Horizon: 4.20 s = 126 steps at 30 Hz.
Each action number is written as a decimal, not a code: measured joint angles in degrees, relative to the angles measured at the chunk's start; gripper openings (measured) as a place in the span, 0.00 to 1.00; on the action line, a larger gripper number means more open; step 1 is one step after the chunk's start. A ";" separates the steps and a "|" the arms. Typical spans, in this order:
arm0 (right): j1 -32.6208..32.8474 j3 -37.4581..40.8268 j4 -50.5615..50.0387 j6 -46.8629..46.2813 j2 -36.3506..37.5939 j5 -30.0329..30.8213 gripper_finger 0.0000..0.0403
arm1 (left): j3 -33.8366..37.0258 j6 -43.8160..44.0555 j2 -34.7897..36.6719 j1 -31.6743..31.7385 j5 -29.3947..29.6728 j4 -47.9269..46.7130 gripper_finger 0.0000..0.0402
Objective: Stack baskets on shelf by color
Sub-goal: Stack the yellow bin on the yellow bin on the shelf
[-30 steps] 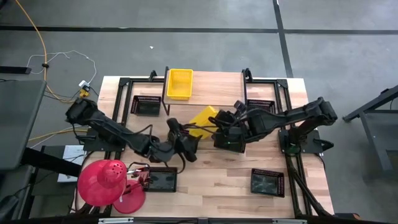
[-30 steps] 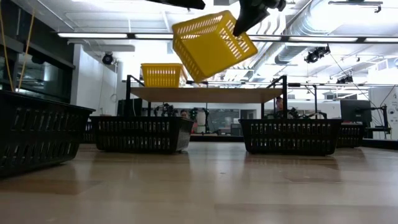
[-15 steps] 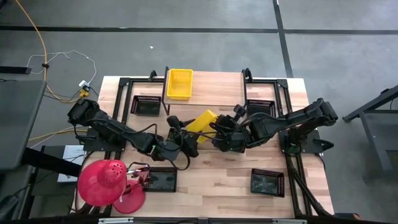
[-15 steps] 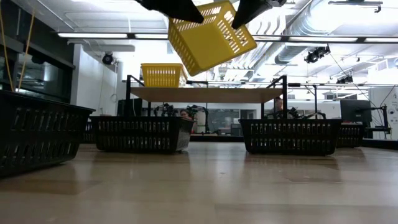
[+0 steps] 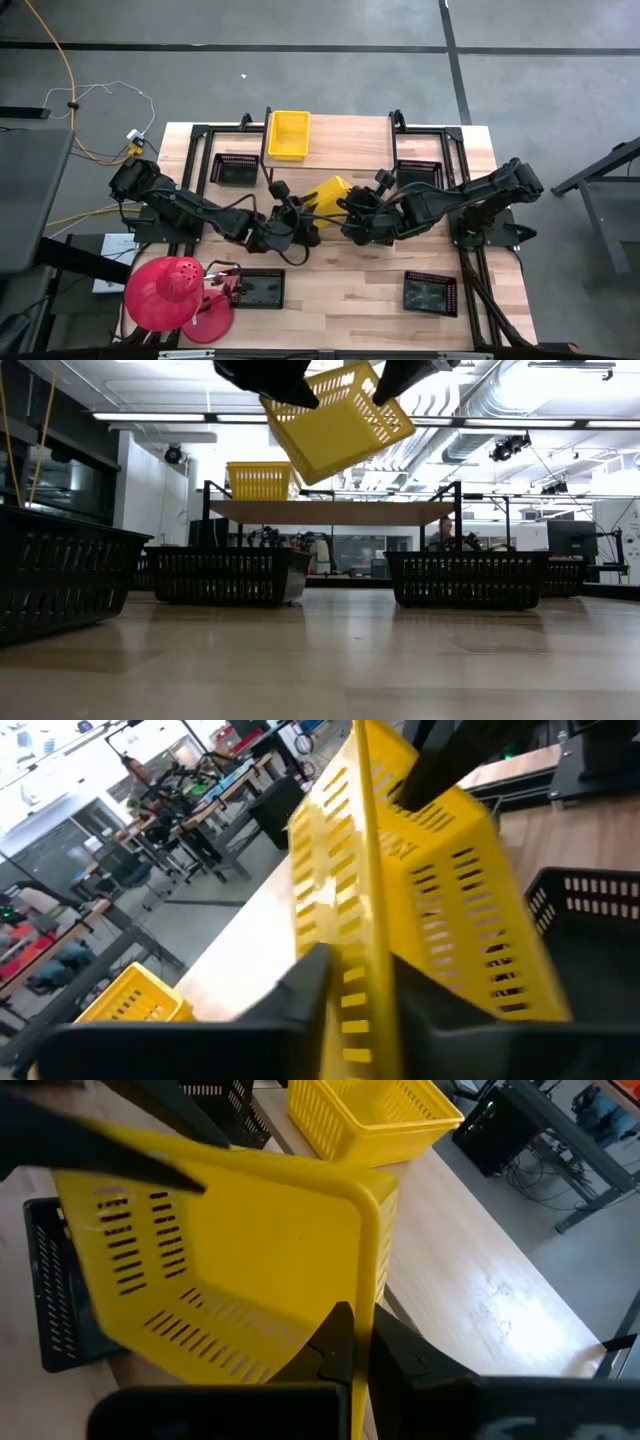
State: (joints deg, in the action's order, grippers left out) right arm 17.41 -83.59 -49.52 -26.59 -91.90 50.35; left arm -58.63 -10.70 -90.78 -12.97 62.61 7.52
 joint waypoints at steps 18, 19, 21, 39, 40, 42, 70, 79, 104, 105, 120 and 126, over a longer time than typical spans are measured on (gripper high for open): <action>1.59 0.00 5.14 4.51 1.94 3.53 0.41 | 0.02 -1.28 0.00 0.23 1.93 0.08 0.00; 1.96 0.00 5.40 5.79 2.43 3.86 0.46 | 0.01 -1.53 0.00 0.28 2.25 0.08 0.00; 2.92 0.00 6.18 7.18 3.52 5.19 0.54 | 0.02 -1.58 0.00 0.28 3.52 0.02 0.00; 8.11 -0.01 4.52 9.11 11.45 9.42 0.65 | 0.00 -9.57 29.09 12.67 1.93 -0.29 0.00; 8.11 0.00 4.19 9.10 11.45 9.41 0.65 | -0.02 -7.67 30.13 15.62 -0.62 -0.72 0.00; 8.11 0.00 3.37 8.92 11.45 9.38 0.65 | -0.02 -1.58 31.46 21.73 -8.25 -3.55 0.00; 8.09 -0.02 1.25 5.44 11.43 9.09 0.65 | 6.70 48.50 20.21 35.55 -10.76 -19.92 0.00; 8.09 0.00 1.25 5.60 11.43 9.20 0.65 | 7.26 49.10 20.28 34.56 -12.63 -19.53 0.00; 8.07 -0.02 1.20 3.29 11.39 9.14 0.65 | 6.28 41.91 20.79 34.70 -21.46 -19.82 0.23; 8.07 -0.02 1.20 3.04 11.39 9.12 0.65 | 5.73 40.99 20.79 34.71 -22.20 -19.74 0.25; 4.37 -0.01 0.42 3.04 11.39 7.27 0.65 | 2.23 24.86 26.12 34.69 -23.63 -20.76 0.43; 2.62 -0.02 0.43 3.50 11.39 6.31 0.65 | 3.97 20.18 27.75 34.69 -24.62 -19.98 0.31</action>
State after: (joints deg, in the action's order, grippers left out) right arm 20.03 -83.61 -49.08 -23.09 -80.51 56.65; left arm -54.66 9.48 -63.03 21.72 37.99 -12.46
